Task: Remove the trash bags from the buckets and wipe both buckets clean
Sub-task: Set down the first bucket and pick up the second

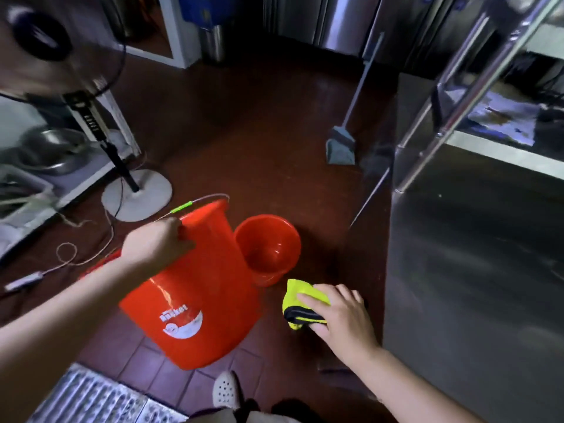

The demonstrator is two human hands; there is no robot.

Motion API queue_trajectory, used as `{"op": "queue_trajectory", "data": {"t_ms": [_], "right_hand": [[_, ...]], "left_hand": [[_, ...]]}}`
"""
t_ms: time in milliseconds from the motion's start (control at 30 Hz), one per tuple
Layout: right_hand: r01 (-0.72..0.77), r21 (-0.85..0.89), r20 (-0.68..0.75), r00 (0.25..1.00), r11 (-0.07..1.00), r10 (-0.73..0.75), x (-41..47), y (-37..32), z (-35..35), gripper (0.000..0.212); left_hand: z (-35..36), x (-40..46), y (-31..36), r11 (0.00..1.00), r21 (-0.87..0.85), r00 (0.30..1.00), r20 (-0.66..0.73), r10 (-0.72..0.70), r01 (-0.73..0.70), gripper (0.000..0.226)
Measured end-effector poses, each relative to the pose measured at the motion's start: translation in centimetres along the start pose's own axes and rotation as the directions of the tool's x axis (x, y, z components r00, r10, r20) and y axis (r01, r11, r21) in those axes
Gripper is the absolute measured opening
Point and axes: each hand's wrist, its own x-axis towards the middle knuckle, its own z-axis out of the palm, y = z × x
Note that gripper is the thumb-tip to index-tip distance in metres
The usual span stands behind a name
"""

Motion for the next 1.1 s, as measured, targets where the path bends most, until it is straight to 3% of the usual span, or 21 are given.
{"op": "queue_trajectory", "data": {"t_ms": [167, 267, 500, 700, 800, 900, 967, 1100], "right_hand": [[-0.170, 0.115, 0.093, 0.983, 0.979, 0.159, 5.0, -1.8, 4.6, 0.063], [-0.215, 0.187, 0.139, 0.972, 0.959, 0.191, 6.9, -1.6, 7.7, 0.057], [-0.326, 0.364, 0.262, 0.935, 0.873, 0.241, 12.6, 1.7, 19.5, 0.048], [-0.291, 0.305, 0.380, 0.910, 0.907, 0.164, 18.3, 4.3, 31.0, 0.046], [-0.331, 0.324, 0.410, 0.894, 0.886, 0.183, 20.3, 5.3, 35.9, 0.046], [-0.366, 0.363, 0.435, 0.880, 0.857, 0.192, 20.9, 6.6, 40.3, 0.046], [-0.401, 0.362, 0.440, 0.869, 0.841, 0.225, 20.7, 7.6, 42.7, 0.046], [-0.465, 0.335, 0.431, 0.849, 0.819, 0.305, 19.9, 9.3, 45.8, 0.045]], "left_hand": [[8.1, 1.6, -4.3, 0.996, 0.004, 0.951, 0.295, 0.089, -0.094, 0.024], [12.8, 2.1, -5.4, 0.996, 0.052, 0.925, 0.377, 0.052, -0.077, 0.035], [26.4, 3.3, -6.9, 0.968, 0.226, 0.847, 0.531, -0.032, -0.105, 0.034], [37.0, 4.4, -5.7, 0.962, 0.143, 0.917, 0.362, 0.169, -0.234, 0.012], [42.6, 4.6, -5.5, 0.961, 0.146, 0.878, 0.455, 0.147, -0.236, 0.030], [47.5, 4.6, -5.9, 0.953, 0.132, 0.894, 0.401, 0.202, -0.274, 0.010], [50.3, 4.2, -6.1, 0.958, 0.109, 0.902, 0.380, 0.205, -0.264, 0.028], [54.4, 2.8, -5.7, 0.950, 0.099, 0.900, 0.365, 0.241, -0.294, 0.023]]}}
